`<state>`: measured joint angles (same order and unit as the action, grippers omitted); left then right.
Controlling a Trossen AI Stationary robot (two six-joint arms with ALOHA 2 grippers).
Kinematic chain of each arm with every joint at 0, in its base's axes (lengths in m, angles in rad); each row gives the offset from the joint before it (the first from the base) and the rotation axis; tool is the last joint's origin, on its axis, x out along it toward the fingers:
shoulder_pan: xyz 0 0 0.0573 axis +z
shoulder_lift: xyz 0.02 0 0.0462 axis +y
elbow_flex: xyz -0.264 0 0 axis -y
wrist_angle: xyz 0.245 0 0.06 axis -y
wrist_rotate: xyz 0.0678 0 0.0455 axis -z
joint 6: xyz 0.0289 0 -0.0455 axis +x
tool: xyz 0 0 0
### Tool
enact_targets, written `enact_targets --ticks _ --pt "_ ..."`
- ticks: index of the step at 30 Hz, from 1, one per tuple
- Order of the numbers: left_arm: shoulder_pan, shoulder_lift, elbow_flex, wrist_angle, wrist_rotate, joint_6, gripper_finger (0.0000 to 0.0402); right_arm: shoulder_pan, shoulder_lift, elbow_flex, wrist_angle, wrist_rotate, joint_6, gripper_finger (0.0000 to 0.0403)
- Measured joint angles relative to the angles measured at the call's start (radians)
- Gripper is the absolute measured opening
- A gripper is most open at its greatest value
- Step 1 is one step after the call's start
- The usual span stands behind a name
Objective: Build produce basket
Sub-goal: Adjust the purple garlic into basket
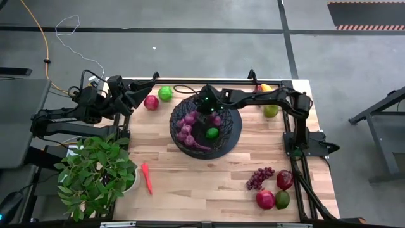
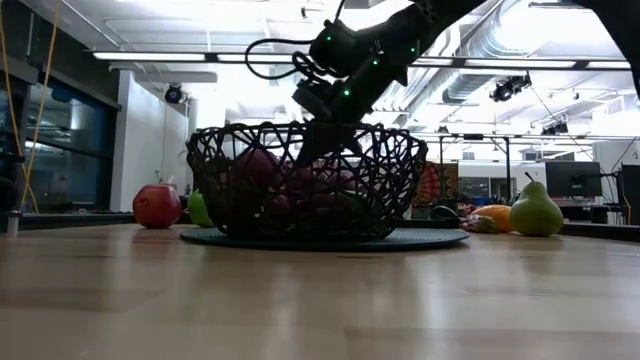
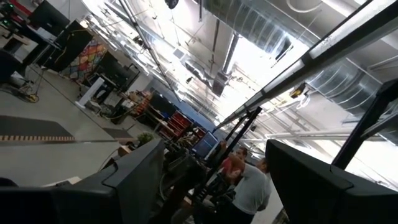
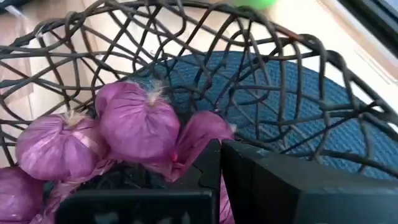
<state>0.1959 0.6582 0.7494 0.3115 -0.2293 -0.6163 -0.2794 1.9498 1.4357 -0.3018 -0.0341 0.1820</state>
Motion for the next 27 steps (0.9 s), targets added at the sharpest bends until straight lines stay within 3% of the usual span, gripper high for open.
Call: enact_targets --ticks 14,21,27 --pt "0.0 0.0 0.0 0.0 -0.002 0.0 0.0271 -0.054 -0.058 0.029 -0.057 0.008 -0.013 0.0" --pt "0.0 0.0 0.0 0.0 -0.002 0.0 0.0271 -0.061 -0.124 0.03 -0.258 0.049 -0.05 0.0" --pt "0.0 0.0 0.0 0.0 -0.016 0.0 0.0271 -0.06 -0.122 -0.068 -0.221 0.042 -0.016 0.0"
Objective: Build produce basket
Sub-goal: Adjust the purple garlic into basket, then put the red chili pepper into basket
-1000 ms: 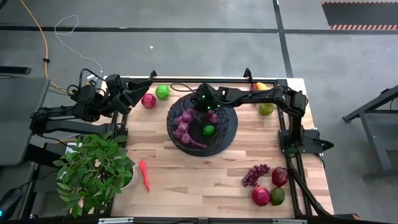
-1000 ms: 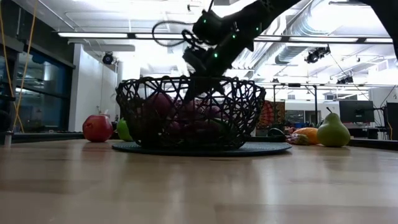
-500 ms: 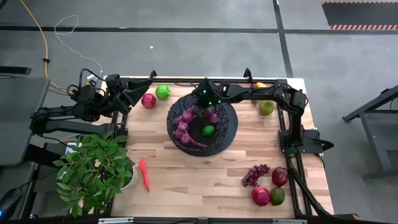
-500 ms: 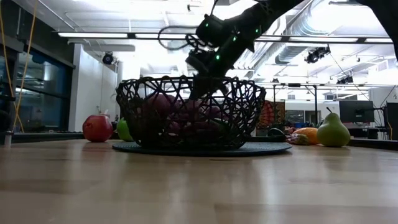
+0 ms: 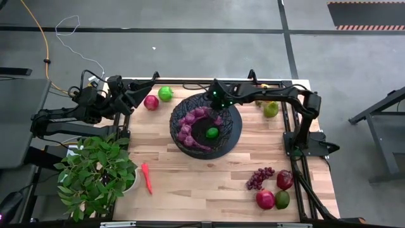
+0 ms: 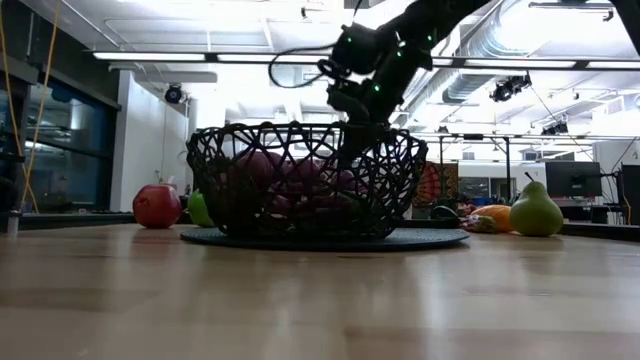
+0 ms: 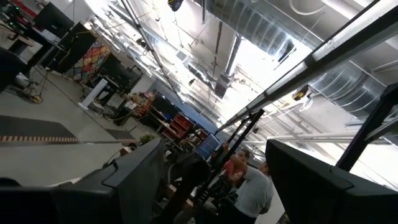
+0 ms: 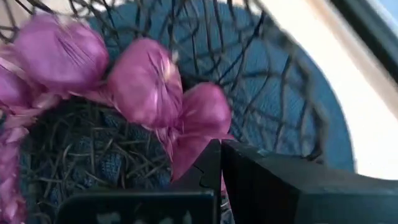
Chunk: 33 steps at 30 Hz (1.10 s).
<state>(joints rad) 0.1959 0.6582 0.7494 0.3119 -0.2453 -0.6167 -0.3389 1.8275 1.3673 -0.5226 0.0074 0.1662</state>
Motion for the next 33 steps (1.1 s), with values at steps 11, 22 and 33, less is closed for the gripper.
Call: enact_targets --ticks 11,22,33 --pt "0.0 0.0 0.0 0.0 -0.005 0.0 0.0271 -0.01 0.0 -0.126 0.131 -0.025 0.069 0.0" --pt "0.0 0.0 0.0 0.0 -0.005 0.002 0.0271 -0.019 -0.168 -0.063 0.102 -0.002 -0.002 0.0" --pt "0.0 0.0 0.0 -0.112 -0.002 0.226 0.0271 0.01 -0.646 -0.309 0.146 -0.02 0.082 0.0"
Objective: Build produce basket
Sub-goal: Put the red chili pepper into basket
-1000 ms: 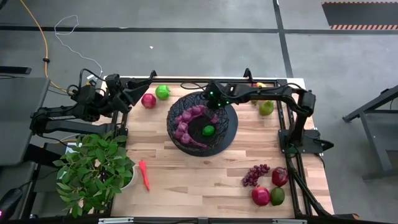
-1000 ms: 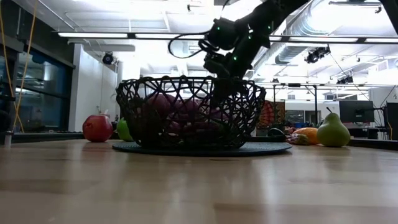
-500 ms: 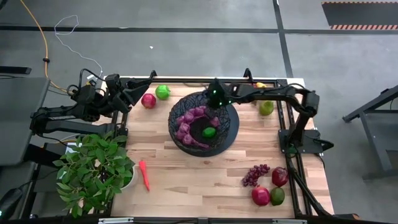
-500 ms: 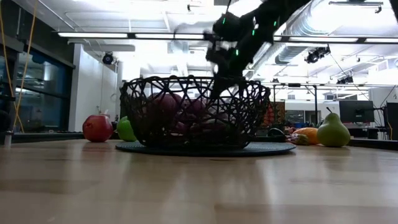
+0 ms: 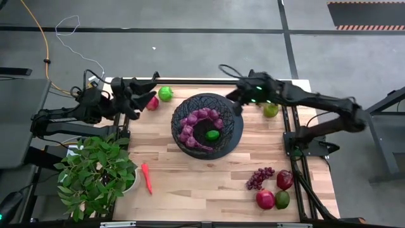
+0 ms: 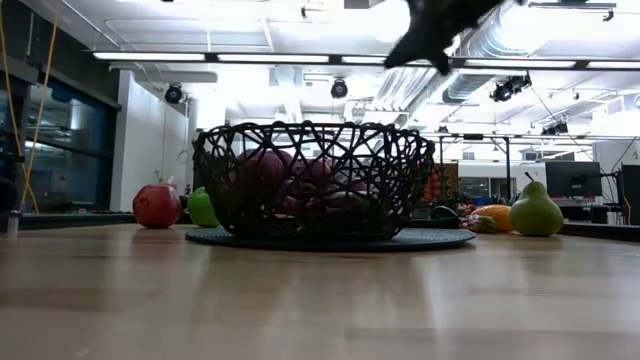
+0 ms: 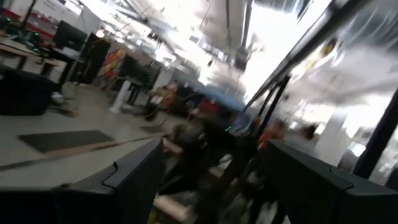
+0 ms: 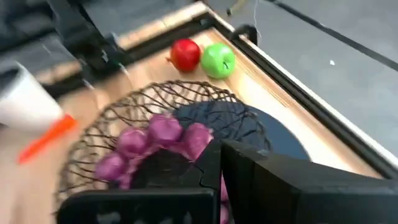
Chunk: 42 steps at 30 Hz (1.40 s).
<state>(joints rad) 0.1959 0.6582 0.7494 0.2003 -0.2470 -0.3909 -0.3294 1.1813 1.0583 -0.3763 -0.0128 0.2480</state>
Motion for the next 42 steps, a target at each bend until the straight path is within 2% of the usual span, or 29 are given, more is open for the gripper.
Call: enact_targets --ticks 6,8,11,15,18,25,36,39,42 --pt "0.0 0.002 0.0 -0.127 -0.012 0.074 0.0271 0.047 -0.254 -0.321 0.392 -0.13 0.209 0.0" --pt "0.0 0.005 0.0 -0.147 -0.009 0.087 0.0271 0.058 -0.304 -0.389 0.514 -0.138 0.247 0.0" --pt "0.0 0.006 0.0 -0.166 0.002 0.116 0.0271 0.069 -0.348 -0.439 0.618 -0.137 0.212 0.0" --pt "0.0 0.013 0.0 -0.183 0.006 0.133 0.0271 0.077 -0.369 -0.443 0.629 -0.138 0.135 0.0003" --pt "0.0 0.019 0.0 -0.181 0.025 0.14 0.0271 0.077 -0.371 -0.443 0.628 -0.137 0.136 0.0016" --pt "0.0 0.048 0.0 -0.18 0.064 0.12 0.0271 0.077 -0.37 -0.443 0.614 -0.11 0.159 0.0094" --pt "-0.001 0.054 0.0 -0.176 0.105 0.078 0.0271 0.077 -0.37 -0.443 0.602 -0.122 0.223 0.0266" --pt "-0.001 0.055 0.0 -0.176 0.108 0.077 0.0271 0.077 -0.369 -0.443 0.602 -0.147 0.214 0.0291" --pt "-0.001 0.054 0.0 -0.176 0.108 0.071 0.0271 0.077 -0.369 -0.443 0.602 -0.171 0.192 0.0298"
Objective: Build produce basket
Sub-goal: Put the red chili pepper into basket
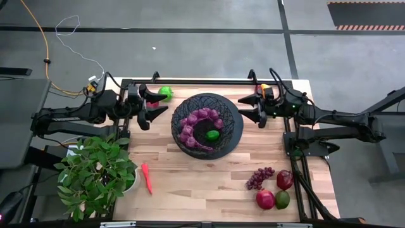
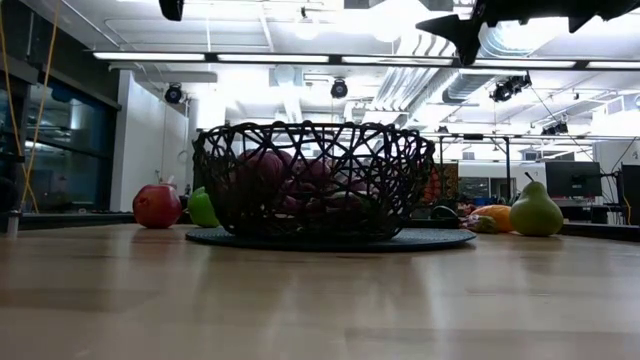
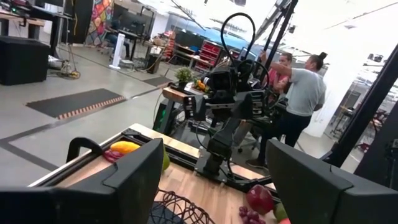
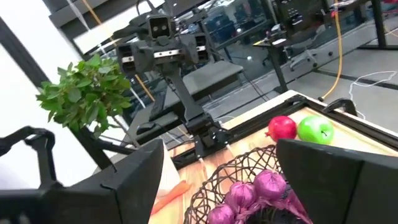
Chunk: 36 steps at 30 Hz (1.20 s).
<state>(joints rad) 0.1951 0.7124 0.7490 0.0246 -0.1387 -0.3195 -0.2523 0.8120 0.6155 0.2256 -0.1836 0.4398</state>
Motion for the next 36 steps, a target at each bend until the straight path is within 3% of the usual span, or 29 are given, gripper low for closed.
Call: enact_targets --ticks 6,8,14,17,20,29,36 --pt "0.0 0.0 0.0 -0.001 0.0 -0.005 0.0271 0.0 0.0 0.004 -0.013 -0.049 0.0 0.0298" --pt "0.0 0.0 0.0 -0.001 0.0 -0.019 0.0271 0.002 0.001 0.043 -0.094 -0.053 0.005 0.0298" --pt "0.001 0.002 0.0 -0.002 -0.001 -0.037 0.0271 0.071 0.007 0.246 -0.628 -0.053 -0.013 0.0299" --pt "0.001 0.003 0.0 -0.003 -0.006 -0.037 0.0271 0.14 0.018 0.306 -0.896 -0.053 0.059 0.0299" --pt "0.001 0.003 0.0 -0.003 -0.024 -0.037 0.0271 0.229 0.02 0.309 -1.052 -0.053 0.155 0.0299" --pt "0.001 0.003 0.0 -0.006 -0.053 -0.028 0.0271 0.528 0.058 0.199 -1.112 -0.057 0.388 0.0299" --pt "0.001 0.003 0.0 -0.006 -0.056 -0.026 0.0271 0.701 0.162 0.186 -1.136 -0.015 0.391 0.0299"
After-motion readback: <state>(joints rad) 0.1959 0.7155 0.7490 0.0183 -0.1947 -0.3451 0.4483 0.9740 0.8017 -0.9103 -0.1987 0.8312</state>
